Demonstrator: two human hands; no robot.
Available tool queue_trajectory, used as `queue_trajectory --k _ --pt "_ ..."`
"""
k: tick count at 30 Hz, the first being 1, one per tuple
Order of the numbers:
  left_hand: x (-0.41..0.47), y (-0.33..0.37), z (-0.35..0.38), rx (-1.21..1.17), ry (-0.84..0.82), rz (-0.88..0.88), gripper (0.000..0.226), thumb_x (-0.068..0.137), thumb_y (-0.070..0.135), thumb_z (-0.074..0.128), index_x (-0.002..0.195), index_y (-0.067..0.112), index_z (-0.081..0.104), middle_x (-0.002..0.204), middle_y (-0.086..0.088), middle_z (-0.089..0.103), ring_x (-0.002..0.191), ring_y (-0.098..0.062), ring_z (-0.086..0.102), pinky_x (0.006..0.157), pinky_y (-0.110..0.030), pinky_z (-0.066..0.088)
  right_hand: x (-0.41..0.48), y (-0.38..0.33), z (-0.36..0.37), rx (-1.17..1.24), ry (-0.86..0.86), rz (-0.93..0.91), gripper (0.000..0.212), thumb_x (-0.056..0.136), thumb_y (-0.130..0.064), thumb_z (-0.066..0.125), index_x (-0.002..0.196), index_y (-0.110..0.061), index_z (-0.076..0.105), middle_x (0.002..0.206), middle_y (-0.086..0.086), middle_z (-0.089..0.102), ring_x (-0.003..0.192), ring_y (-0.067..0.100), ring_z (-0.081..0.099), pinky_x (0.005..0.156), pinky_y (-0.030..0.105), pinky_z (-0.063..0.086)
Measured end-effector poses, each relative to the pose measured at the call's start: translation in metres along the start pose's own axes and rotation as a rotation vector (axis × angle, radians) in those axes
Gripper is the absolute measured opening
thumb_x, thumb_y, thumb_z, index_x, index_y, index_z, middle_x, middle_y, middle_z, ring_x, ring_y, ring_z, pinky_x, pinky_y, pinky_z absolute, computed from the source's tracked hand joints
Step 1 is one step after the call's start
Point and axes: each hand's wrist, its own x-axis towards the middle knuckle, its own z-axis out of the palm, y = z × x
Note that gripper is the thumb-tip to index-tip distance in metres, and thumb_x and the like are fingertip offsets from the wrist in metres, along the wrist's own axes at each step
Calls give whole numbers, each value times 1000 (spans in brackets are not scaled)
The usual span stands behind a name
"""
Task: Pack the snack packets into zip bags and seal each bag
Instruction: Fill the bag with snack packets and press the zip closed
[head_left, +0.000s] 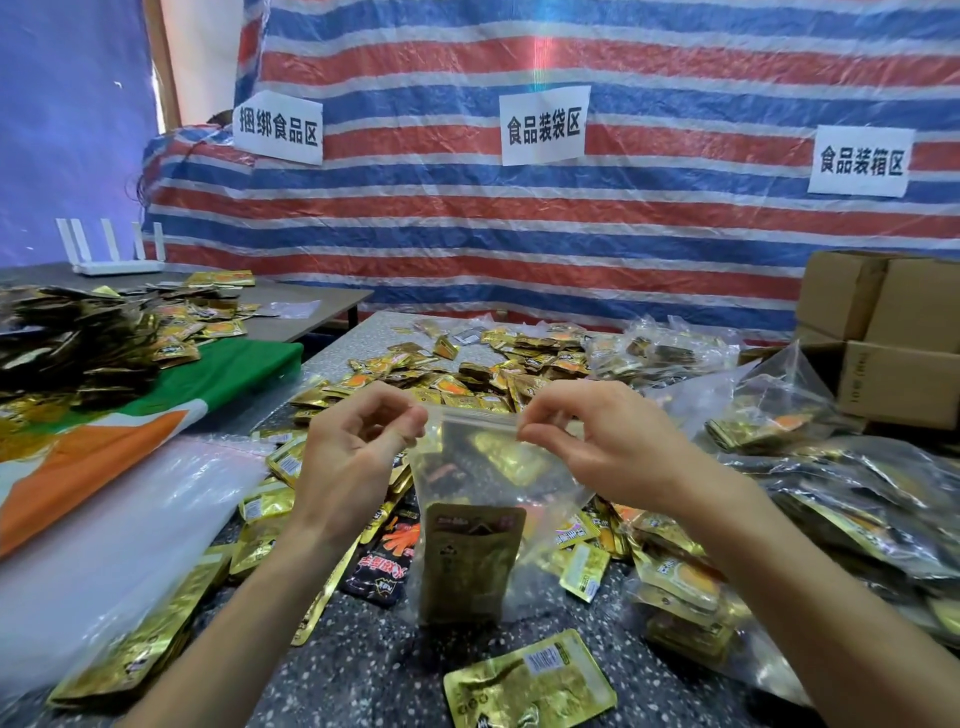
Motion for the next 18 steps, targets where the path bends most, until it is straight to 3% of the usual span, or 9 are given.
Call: queue_trajectory --k 5,13,18 --pt "3 -4 -4 15 15 2 19 92 6 67 78 19 70 75 -4 68 78 -23 64 75 -34 52 -7 12 -7 47 7 62 13 95 -43 61 90 -34 69 87 -20 64 86 2 59 81 46 54" --pt "7 -8 -2 31 50 45 14 89 17 72 80 27 73 79 -2 71 75 -17 65 73 -39 53 -23 28 -11 128 69 89 11 95 -32 66 95 -27 75 89 -17 71 86 0 65 84 38 56" --pt "6 -8 0 19 60 33 8 84 23 68 79 26 73 80 -2 71 76 -19 66 72 -42 55 -23 30 -10 118 161 97 19 92 -41 68 92 -25 77 83 -14 73 78 3 66 76 42 57"
